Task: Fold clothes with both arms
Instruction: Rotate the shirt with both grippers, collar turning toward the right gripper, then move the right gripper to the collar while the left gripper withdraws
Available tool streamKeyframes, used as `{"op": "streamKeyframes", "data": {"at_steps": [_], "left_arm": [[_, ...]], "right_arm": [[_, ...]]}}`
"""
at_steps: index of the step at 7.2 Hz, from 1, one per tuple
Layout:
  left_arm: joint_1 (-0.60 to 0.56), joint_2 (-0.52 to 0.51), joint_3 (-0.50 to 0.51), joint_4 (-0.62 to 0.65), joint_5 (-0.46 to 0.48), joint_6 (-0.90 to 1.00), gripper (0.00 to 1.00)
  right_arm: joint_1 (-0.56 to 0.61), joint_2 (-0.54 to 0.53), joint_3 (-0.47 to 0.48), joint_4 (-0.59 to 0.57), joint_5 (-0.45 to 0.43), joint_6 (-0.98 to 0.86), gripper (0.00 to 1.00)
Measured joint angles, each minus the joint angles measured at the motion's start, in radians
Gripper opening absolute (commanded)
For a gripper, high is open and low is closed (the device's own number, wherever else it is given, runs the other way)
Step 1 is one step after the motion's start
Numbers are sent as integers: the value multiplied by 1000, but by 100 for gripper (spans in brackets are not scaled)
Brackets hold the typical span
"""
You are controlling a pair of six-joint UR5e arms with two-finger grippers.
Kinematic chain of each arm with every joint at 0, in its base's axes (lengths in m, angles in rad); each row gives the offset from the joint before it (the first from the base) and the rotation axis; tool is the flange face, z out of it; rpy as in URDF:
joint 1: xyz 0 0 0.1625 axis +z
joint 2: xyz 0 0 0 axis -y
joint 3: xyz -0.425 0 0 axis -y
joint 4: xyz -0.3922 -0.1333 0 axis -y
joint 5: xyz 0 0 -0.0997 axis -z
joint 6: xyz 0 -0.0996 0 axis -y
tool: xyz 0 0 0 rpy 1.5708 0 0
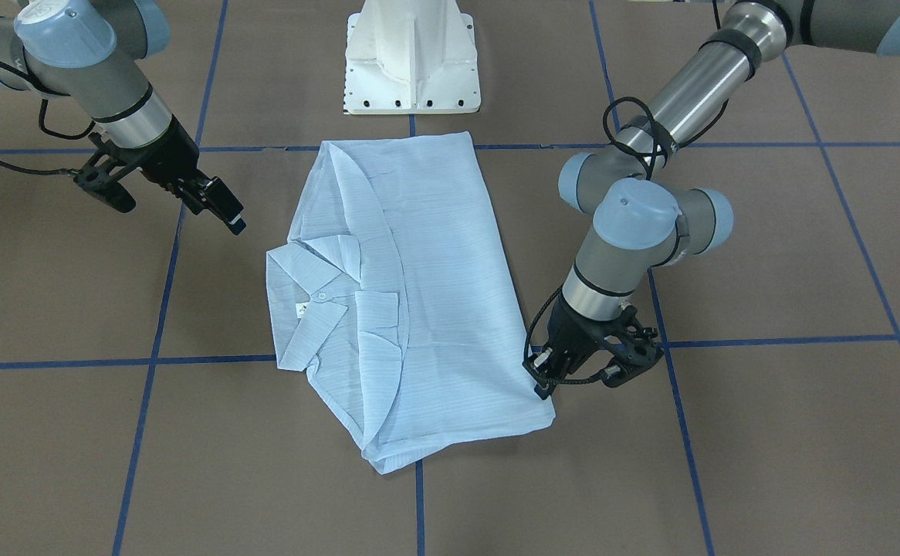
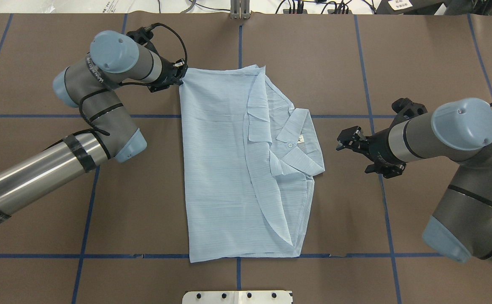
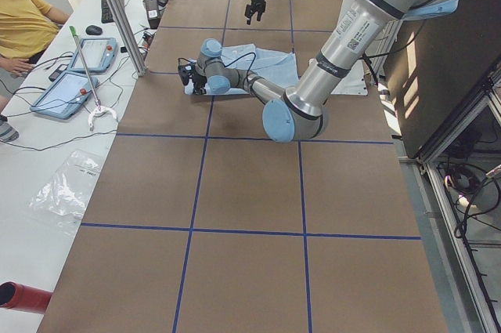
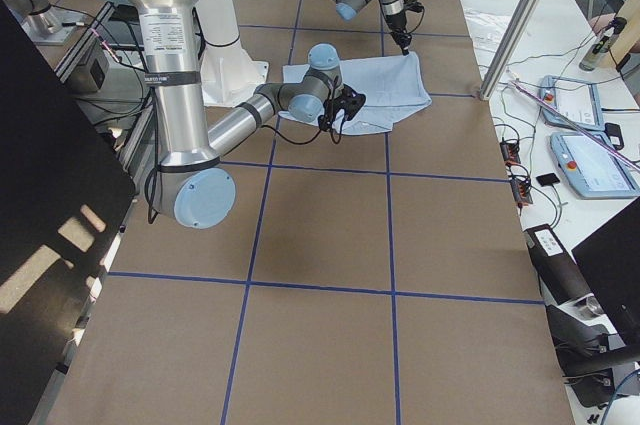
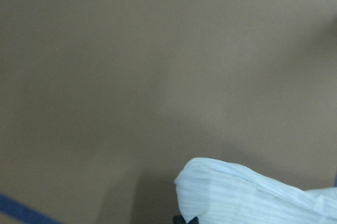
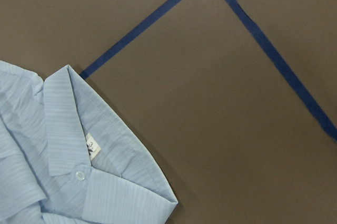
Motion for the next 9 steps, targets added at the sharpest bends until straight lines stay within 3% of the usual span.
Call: {"op": "streamKeyframes", "data": {"at_steps": [1, 3, 6, 9], "left_arm": [[-7, -29, 56, -37, 13, 3, 51], [-14, -13, 12, -47, -3, 5, 51], [-31, 205, -279, -34, -112, 10, 49], [-49, 347, -499, 65, -137, 50, 48]], "right_arm": [[-5, 13, -21, 42, -1, 1, 100], [-26, 59, -77, 109, -9, 1, 100], [-127, 139, -102, 95, -109, -2, 100], [-286, 258, -101, -115, -291, -133, 100]]}}
